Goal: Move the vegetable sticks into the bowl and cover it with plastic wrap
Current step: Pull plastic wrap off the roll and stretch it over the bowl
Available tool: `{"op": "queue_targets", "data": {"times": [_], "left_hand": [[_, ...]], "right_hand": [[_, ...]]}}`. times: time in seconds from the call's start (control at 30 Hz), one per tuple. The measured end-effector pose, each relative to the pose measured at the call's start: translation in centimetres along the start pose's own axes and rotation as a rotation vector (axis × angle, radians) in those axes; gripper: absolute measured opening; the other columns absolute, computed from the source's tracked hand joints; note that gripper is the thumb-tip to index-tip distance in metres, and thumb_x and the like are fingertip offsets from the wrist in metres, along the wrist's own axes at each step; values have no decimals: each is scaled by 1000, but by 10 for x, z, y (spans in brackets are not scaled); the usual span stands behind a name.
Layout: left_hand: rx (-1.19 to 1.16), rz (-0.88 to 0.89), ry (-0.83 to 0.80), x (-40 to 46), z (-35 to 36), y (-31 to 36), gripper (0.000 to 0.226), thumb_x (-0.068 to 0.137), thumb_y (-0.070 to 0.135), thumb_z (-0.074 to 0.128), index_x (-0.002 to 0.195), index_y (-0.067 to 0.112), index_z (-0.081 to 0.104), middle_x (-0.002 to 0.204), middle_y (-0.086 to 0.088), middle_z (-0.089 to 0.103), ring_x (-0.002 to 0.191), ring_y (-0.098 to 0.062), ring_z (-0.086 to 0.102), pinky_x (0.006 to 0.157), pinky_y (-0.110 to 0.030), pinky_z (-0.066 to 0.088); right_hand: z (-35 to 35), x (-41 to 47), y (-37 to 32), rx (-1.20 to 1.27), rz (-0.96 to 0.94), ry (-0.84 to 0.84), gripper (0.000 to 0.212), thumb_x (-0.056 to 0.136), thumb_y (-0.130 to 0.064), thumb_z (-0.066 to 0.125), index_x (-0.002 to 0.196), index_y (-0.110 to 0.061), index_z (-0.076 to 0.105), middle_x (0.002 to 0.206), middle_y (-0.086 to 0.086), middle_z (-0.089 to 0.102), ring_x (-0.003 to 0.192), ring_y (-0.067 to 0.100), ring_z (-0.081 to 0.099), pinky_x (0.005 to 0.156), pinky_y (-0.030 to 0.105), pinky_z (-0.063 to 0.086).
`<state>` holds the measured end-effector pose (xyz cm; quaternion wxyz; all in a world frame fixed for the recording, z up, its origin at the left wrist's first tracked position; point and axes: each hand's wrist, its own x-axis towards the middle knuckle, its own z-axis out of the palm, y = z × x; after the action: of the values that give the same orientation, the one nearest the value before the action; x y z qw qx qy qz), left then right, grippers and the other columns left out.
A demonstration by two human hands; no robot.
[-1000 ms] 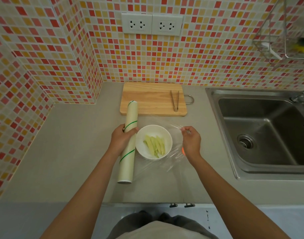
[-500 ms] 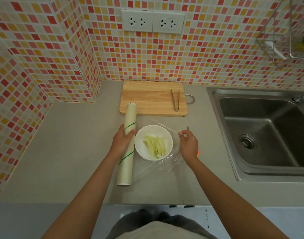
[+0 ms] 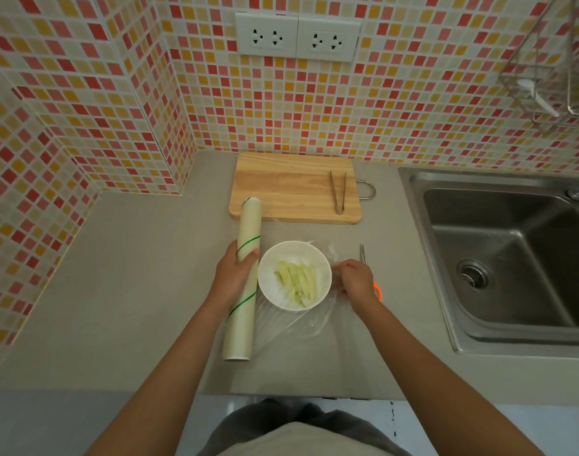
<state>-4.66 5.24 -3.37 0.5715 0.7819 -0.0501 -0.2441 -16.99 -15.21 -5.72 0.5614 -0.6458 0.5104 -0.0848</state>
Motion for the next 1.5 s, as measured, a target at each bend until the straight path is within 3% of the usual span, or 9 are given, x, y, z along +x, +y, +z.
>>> {"op": "queue_targets", "data": {"times": [0.1, 0.2, 0.47, 0.6, 0.7, 0.83, 1.1, 1.37, 1.5], "left_hand": [[-6, -8, -4, 0, 0, 0, 26, 89, 37, 57, 114, 32, 53, 97, 13, 63, 84, -5, 62, 61, -23, 44], [-10, -8, -2, 1, 0, 0, 27, 89, 37, 57, 115, 33, 52, 97, 14, 62, 85, -4, 62, 62, -23, 44], [-16, -1, 10, 0, 1, -3, 29, 89, 36, 57, 117, 31, 53, 99, 13, 62, 87, -5, 61, 64, -23, 44], [-7, 7, 7, 1, 1, -4, 31, 89, 36, 57, 119, 29, 52, 99, 13, 62, 89, -5, 61, 65, -24, 44], [-2, 7, 11, 2, 1, -5, 32, 89, 37, 57, 120, 29, 52, 99, 14, 61, 89, -3, 60, 65, -23, 44], [10, 10, 4, 3, 1, -5, 30, 89, 37, 57, 118, 31, 52, 97, 15, 62, 86, -2, 61, 63, -22, 43], [30, 25, -13, 3, 0, -6, 22, 89, 36, 55, 110, 32, 51, 94, 12, 63, 81, -5, 62, 60, -22, 43], [98, 30, 6, 2, 0, -5, 22, 90, 37, 55, 110, 28, 51, 90, 14, 60, 78, -4, 60, 58, -20, 40], [94, 42, 19, 1, -3, -5, 25, 81, 52, 64, 89, 29, 58, 85, 10, 65, 72, -1, 62, 55, -19, 41]], "right_hand": [[-5, 2, -8, 137, 166, -7, 19, 81, -4, 59, 62, -4, 60, 45, 5, 57, 29, 13, 51, 33, 16, 36], [-5, 4, -14, 254, 245, 3, 26, 83, -1, 58, 58, -3, 57, 32, 3, 52, 23, 12, 46, 36, 20, 36], [0, 6, -21, 345, 223, 126, 25, 83, 4, 50, 60, -5, 53, 59, 10, 50, 39, 18, 43, 44, 27, 33], [3, -5, -20, 197, -74, 312, 18, 91, -10, 48, 78, -8, 60, 87, 11, 63, 80, 24, 58, 75, 34, 47], [9, -24, -24, 245, -310, 195, 26, 96, -20, 48, 101, -6, 69, 103, 6, 68, 97, 15, 62, 87, 25, 48], [26, -35, -19, 339, -316, -37, 29, 98, -19, 47, 114, -6, 67, 110, 2, 68, 103, 10, 63, 90, 21, 49], [35, -33, -13, 521, -243, -123, 17, 94, -12, 55, 97, -17, 71, 100, -2, 69, 82, -6, 68, 66, 9, 51], [40, -34, -1, 443, -230, -164, 28, 102, -24, 39, 111, -19, 65, 101, -8, 69, 93, 7, 65, 79, 22, 54], [40, -33, -4, 409, -249, -116, 34, 102, -19, 36, 103, -15, 69, 95, -1, 71, 86, 10, 66, 72, 18, 55]]}}
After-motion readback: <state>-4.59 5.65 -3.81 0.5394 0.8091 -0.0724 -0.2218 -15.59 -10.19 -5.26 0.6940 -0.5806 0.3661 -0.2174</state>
